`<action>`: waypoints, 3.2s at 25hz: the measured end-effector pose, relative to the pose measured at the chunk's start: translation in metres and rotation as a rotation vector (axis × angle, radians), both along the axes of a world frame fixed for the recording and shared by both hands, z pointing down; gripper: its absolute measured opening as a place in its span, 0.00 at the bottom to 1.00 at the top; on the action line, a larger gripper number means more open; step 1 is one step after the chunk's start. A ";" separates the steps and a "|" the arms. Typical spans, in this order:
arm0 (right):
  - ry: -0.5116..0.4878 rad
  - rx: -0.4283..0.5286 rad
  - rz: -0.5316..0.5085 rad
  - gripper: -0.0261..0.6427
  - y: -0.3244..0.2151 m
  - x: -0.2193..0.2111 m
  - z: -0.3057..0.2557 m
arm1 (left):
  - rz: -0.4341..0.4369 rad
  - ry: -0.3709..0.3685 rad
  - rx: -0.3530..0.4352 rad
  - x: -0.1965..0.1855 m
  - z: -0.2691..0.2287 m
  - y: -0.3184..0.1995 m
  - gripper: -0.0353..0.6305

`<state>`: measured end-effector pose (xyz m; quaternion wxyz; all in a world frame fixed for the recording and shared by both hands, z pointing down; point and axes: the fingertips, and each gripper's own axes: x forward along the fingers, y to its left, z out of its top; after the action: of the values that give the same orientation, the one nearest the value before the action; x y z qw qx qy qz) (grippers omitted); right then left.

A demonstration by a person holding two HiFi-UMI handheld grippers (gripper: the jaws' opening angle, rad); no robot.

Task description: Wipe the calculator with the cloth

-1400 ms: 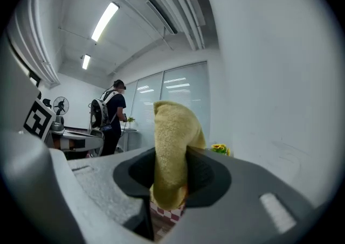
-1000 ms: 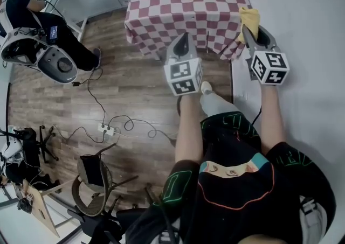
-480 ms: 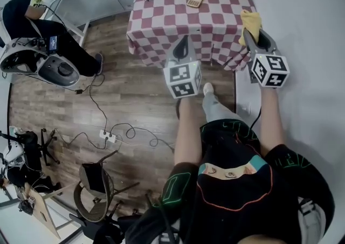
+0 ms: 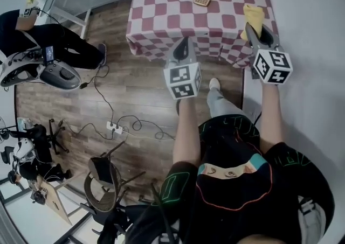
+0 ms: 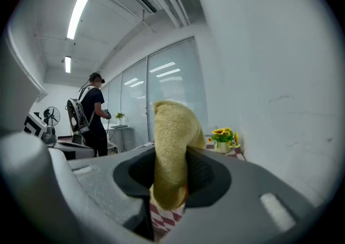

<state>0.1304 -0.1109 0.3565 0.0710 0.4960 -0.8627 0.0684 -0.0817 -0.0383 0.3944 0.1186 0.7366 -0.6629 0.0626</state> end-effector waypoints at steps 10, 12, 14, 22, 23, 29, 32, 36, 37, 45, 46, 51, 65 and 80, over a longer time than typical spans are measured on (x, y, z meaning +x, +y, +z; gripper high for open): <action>-0.092 -0.090 0.060 0.22 -0.133 0.021 0.042 | 0.120 -0.169 -0.072 0.029 0.011 -0.131 0.07; -0.105 -0.088 0.063 0.22 -0.156 0.022 0.041 | 0.133 -0.186 -0.065 0.033 0.007 -0.155 0.07; -0.115 -0.088 0.061 0.22 -0.177 0.021 0.042 | 0.141 -0.194 -0.050 0.037 0.003 -0.175 0.07; -0.087 -0.101 0.011 0.22 -0.210 0.008 0.050 | 0.094 -0.169 -0.055 0.028 0.013 -0.206 0.07; -0.081 -0.101 0.005 0.22 -0.213 0.005 0.050 | 0.087 -0.163 -0.056 0.026 0.015 -0.207 0.07; -0.016 -0.116 -0.038 0.22 -0.216 -0.014 0.062 | 0.050 -0.094 -0.062 0.008 0.033 -0.221 0.07; 0.032 -0.126 -0.071 0.22 -0.221 -0.025 0.069 | 0.048 -0.064 -0.071 0.006 0.043 -0.237 0.07; 0.092 -0.162 -0.092 0.22 -0.235 -0.033 0.084 | 0.072 -0.035 -0.093 0.010 0.055 -0.259 0.07; 0.107 -0.173 -0.095 0.22 -0.239 -0.035 0.088 | 0.076 -0.030 -0.101 0.009 0.058 -0.264 0.07; 0.192 -0.237 -0.130 0.22 -0.277 -0.064 0.123 | 0.072 -0.003 -0.188 -0.015 0.093 -0.290 0.07; 0.207 -0.242 -0.140 0.22 -0.282 -0.069 0.128 | 0.069 -0.002 -0.198 -0.019 0.097 -0.293 0.07; 0.299 -0.256 -0.195 0.22 -0.302 -0.088 0.146 | 0.074 0.011 -0.218 -0.030 0.109 -0.307 0.07; 0.581 -0.259 -0.444 0.22 -0.339 -0.145 0.191 | 0.096 0.009 -0.272 -0.048 0.131 -0.320 0.07; 0.919 -0.147 -0.542 0.22 -0.330 -0.170 0.229 | 0.102 0.004 -0.298 -0.060 0.136 -0.319 0.07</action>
<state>-0.0394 -0.4408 0.5854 0.4908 0.2282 -0.8328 -0.1162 -0.1418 -0.3571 0.5300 0.2244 0.7437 -0.6078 0.1647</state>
